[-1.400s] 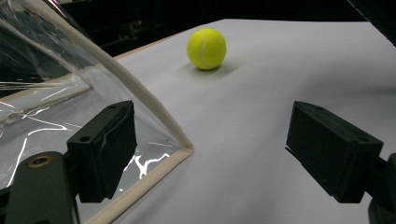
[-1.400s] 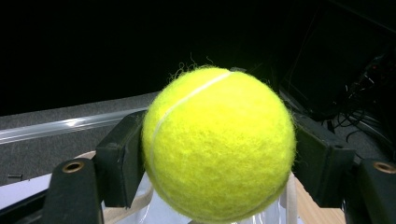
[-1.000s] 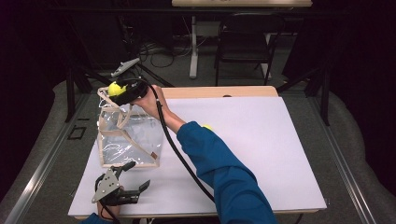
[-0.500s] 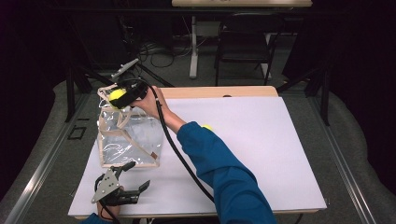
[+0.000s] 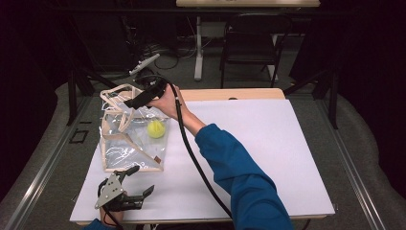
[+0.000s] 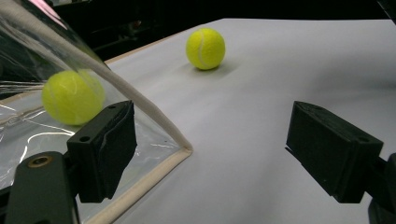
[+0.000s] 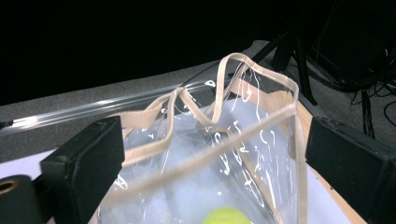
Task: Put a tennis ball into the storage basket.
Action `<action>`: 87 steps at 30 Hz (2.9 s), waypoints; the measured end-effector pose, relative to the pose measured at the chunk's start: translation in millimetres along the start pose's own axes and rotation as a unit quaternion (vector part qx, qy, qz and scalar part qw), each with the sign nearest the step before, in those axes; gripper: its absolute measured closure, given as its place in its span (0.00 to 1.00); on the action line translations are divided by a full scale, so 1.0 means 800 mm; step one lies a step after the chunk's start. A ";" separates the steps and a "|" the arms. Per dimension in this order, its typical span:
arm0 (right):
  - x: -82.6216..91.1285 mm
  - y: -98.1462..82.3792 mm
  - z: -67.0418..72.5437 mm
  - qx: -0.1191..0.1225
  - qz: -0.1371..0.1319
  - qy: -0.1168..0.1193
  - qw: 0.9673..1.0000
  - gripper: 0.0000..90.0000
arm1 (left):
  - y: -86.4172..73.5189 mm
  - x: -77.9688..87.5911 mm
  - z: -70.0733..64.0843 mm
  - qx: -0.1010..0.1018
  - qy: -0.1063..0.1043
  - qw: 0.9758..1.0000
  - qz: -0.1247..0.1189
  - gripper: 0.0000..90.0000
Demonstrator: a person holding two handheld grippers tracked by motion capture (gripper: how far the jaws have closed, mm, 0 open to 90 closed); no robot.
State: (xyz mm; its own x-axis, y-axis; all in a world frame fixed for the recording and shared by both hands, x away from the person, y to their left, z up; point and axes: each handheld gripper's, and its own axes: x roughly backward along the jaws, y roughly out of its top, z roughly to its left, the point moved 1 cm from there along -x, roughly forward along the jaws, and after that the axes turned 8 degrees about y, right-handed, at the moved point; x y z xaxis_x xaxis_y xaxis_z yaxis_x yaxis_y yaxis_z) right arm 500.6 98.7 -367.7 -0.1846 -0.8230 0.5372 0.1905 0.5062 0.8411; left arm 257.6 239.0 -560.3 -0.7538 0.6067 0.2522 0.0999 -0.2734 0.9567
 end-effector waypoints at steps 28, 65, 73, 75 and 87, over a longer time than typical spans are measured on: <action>0.071 -0.058 0.022 0.019 0.027 0.007 0.999 0.00 | 0.001 -0.002 -0.001 -0.009 -0.002 1.000 0.003 0.18; 0.155 -0.150 0.022 0.001 0.029 -0.032 0.999 0.00 | 0.003 -0.001 -0.004 -0.012 -0.001 1.000 -0.001 0.18; 0.159 -0.167 0.029 0.002 0.031 -0.032 0.999 0.00 | 0.003 -0.001 -0.004 -0.013 0.000 1.000 -0.002 0.18; 0.159 -0.172 0.030 0.002 0.032 -0.033 0.999 0.00 | 0.003 0.000 -0.004 -0.013 -0.001 1.000 -0.002 0.18; 0.168 -0.211 0.029 -0.016 0.027 -0.037 0.999 0.00 | 0.003 0.000 -0.004 -0.012 -0.002 1.000 -0.005 0.18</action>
State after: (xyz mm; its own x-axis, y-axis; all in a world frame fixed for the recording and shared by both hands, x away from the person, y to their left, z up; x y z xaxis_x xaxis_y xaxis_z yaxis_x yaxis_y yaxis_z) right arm 421.1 -91.7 -435.8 -0.2430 -0.7728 0.5864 0.2335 0.5401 0.8086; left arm 255.6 236.1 -558.3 -0.7514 0.6130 0.2440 0.0775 -0.2853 0.9553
